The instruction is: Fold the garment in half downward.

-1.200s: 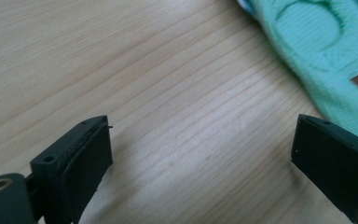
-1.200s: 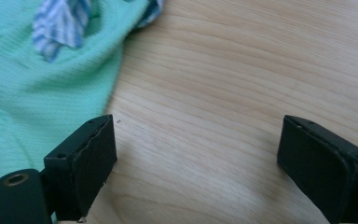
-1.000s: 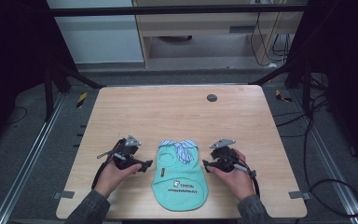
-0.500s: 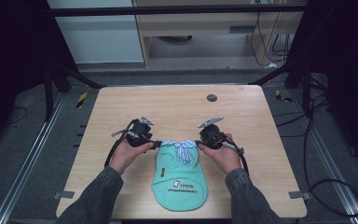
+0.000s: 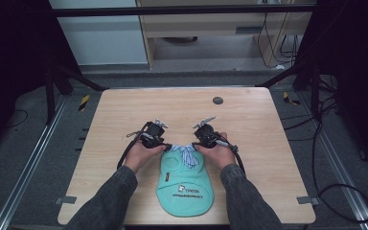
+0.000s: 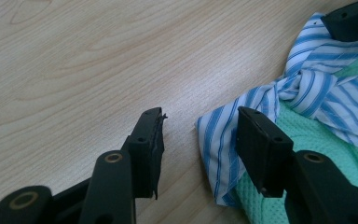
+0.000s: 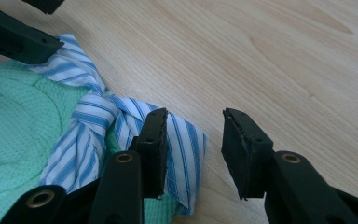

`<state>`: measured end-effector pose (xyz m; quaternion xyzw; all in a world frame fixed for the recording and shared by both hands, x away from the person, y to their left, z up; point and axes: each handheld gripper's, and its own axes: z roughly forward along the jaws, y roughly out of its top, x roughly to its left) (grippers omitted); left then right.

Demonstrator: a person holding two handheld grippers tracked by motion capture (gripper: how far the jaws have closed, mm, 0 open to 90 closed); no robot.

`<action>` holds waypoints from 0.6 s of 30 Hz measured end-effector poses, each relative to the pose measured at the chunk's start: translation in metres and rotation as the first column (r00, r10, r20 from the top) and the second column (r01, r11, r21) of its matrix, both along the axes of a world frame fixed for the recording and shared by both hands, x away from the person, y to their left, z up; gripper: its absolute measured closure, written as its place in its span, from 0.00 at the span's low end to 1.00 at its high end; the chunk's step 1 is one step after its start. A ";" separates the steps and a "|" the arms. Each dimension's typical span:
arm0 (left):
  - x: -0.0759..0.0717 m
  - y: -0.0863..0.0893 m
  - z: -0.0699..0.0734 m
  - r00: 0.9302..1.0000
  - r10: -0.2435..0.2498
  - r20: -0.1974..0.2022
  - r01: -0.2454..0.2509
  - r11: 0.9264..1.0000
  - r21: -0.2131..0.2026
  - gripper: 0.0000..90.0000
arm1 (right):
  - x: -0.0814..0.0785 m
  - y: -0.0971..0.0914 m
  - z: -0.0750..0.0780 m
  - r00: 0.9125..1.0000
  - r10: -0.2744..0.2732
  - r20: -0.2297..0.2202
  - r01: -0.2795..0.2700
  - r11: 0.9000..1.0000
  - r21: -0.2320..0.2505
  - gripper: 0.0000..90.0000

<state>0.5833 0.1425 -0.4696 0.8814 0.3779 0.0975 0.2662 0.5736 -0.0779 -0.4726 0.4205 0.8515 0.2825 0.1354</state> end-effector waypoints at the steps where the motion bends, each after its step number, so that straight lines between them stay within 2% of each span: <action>1: 0.000 0.000 -0.001 1.000 0.003 -0.003 -0.003 1.000 0.000 0.57 | 0.000 0.001 -0.001 1.000 -0.001 -0.006 0.001 1.000 -0.007 0.65; 5: 0.001 0.001 -0.005 1.000 -0.004 -0.023 0.004 1.000 0.007 0.56 | 0.001 0.002 -0.005 0.999 0.002 -0.032 -0.002 1.000 -0.012 0.60; 12: 0.000 0.000 -0.008 1.000 -0.012 -0.022 0.012 1.000 0.008 0.55 | 0.001 0.003 -0.008 0.998 0.016 -0.059 -0.018 1.000 -0.017 0.57; 17: -0.002 0.000 -0.009 1.000 -0.025 -0.014 0.026 1.000 0.006 0.58 | 0.001 0.003 -0.008 0.997 0.026 -0.073 -0.026 1.000 0.002 0.66; 18: -0.002 -0.001 -0.009 0.999 -0.039 -0.012 0.039 0.999 0.003 0.60 | 0.000 0.003 -0.008 0.996 0.039 -0.076 -0.039 0.999 0.006 0.71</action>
